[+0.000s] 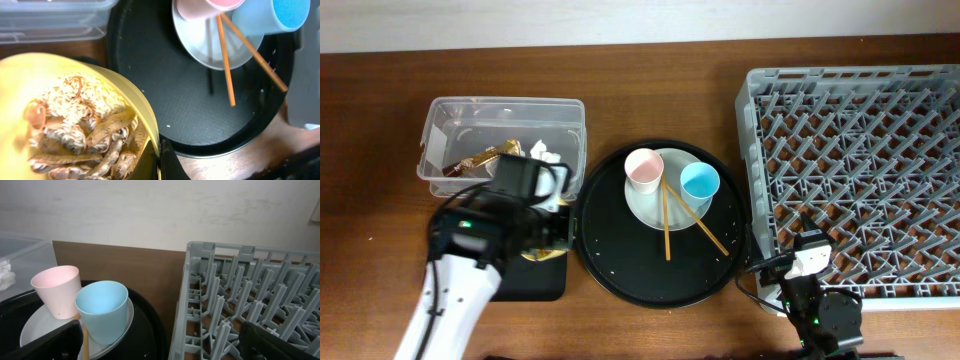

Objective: Sort waste into correct bins and load items into the dishwasher rack
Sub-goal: 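Lift the yellow bowl over the black tray and tip out the scraps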

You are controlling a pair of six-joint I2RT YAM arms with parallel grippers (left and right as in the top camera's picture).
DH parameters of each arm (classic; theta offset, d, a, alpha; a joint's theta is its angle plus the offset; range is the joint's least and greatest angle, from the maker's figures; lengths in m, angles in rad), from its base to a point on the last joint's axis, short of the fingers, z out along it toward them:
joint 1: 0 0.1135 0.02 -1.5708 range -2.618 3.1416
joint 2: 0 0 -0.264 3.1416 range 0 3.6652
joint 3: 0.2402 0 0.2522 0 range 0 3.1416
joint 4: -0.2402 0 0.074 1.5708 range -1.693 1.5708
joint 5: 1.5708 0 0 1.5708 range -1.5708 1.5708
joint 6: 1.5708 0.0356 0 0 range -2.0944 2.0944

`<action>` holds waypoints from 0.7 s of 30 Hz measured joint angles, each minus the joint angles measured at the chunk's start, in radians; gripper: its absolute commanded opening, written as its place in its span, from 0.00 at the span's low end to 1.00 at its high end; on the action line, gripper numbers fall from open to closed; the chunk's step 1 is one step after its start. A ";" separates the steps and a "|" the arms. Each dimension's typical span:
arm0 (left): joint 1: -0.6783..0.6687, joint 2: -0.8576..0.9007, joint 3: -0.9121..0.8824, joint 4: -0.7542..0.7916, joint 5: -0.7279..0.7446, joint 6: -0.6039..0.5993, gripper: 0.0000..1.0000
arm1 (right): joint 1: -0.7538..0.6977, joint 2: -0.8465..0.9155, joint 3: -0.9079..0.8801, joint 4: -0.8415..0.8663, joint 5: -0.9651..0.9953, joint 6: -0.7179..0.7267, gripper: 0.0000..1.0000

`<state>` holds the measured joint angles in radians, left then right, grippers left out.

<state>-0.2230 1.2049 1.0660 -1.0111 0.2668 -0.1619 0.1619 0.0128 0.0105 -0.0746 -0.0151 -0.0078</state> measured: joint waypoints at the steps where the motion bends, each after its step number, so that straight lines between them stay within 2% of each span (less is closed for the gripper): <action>1: 0.034 0.000 -0.002 0.000 0.027 0.022 0.00 | 0.000 0.000 0.000 0.000 0.000 0.000 0.99; 6: 0.221 -0.001 -0.060 0.022 0.232 0.171 0.00 | 0.000 0.000 0.000 0.000 0.000 0.000 0.99; 9: 0.417 -0.003 -0.156 0.121 0.459 0.237 0.00 | 0.000 0.000 0.000 0.000 0.000 0.000 0.99; 11: 0.523 -0.003 -0.202 0.160 0.561 0.275 0.01 | 0.000 0.000 0.000 0.000 0.000 0.001 0.98; 16: 0.739 -0.003 -0.279 0.200 0.779 0.354 0.00 | 0.000 0.000 0.000 0.000 0.000 0.000 0.98; 21: 0.871 -0.003 -0.286 0.208 0.922 0.410 0.00 | 0.000 0.000 0.000 0.000 0.000 0.000 0.98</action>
<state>0.6479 1.2015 0.7803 -0.8036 1.1885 0.2478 0.1619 0.0128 0.0105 -0.0746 -0.0151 -0.0082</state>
